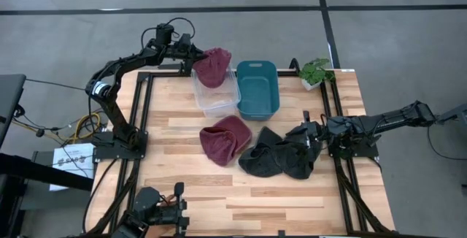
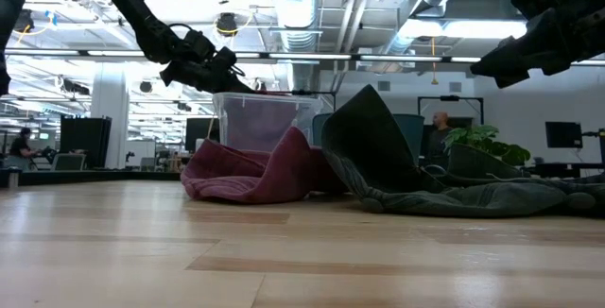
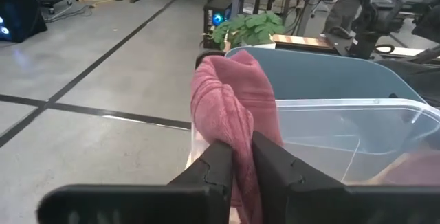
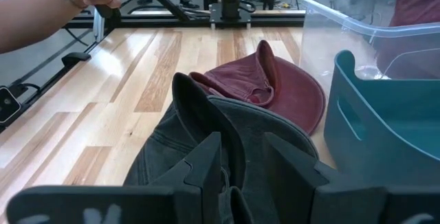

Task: Pick & Place hat
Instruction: Put the left red cap into the transparent bin, then put the red cap into the transparent bin

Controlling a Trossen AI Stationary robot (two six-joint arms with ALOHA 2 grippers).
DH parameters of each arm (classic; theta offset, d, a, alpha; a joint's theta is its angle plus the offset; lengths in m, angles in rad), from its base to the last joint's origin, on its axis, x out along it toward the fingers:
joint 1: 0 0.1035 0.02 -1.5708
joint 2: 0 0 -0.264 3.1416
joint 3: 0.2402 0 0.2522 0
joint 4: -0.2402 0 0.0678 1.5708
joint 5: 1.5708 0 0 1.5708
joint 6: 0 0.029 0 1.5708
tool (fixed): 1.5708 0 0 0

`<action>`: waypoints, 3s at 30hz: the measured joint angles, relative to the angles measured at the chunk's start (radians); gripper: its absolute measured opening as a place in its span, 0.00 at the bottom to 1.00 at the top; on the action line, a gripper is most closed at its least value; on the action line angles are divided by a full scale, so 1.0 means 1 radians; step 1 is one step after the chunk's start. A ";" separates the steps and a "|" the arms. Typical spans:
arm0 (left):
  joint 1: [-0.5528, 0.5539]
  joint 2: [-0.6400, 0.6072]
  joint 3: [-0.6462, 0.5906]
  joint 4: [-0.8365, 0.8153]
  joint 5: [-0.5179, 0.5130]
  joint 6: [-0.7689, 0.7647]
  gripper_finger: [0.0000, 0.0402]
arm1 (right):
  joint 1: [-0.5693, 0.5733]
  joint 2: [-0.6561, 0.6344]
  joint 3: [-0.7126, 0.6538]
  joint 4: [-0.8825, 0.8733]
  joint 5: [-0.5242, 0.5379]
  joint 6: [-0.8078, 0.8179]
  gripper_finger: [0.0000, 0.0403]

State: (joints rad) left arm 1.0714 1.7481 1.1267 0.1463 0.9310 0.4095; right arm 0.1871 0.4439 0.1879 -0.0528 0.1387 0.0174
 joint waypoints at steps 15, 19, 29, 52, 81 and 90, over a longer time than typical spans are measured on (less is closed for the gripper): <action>0.000 0.000 0.000 0.000 -0.038 -0.026 0.39 | 0.000 0.000 0.000 0.000 0.000 0.000 0.25; -0.002 -0.014 0.000 0.001 -0.065 -0.026 0.48 | 0.000 0.000 0.000 0.000 0.000 0.000 0.25; -0.054 -0.174 0.000 -0.040 -0.184 -0.026 0.60 | 0.000 0.000 0.000 0.000 -0.001 0.000 0.25; -0.634 -0.631 -0.346 -0.229 -0.557 -0.026 0.59 | 0.000 0.000 0.000 -0.041 -0.004 0.001 0.25; -1.166 -0.399 -0.616 -0.106 -1.035 -0.393 0.48 | 0.000 0.000 0.000 -0.024 -0.003 0.001 0.25; -1.192 -0.342 -0.615 -0.067 -0.987 -0.444 0.48 | 0.000 0.000 0.000 -0.025 -0.003 0.002 0.25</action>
State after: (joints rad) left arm -0.1206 1.4063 0.5112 0.0795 -0.0561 -0.0348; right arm 0.1873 0.4442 0.1879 -0.0777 0.1352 0.0189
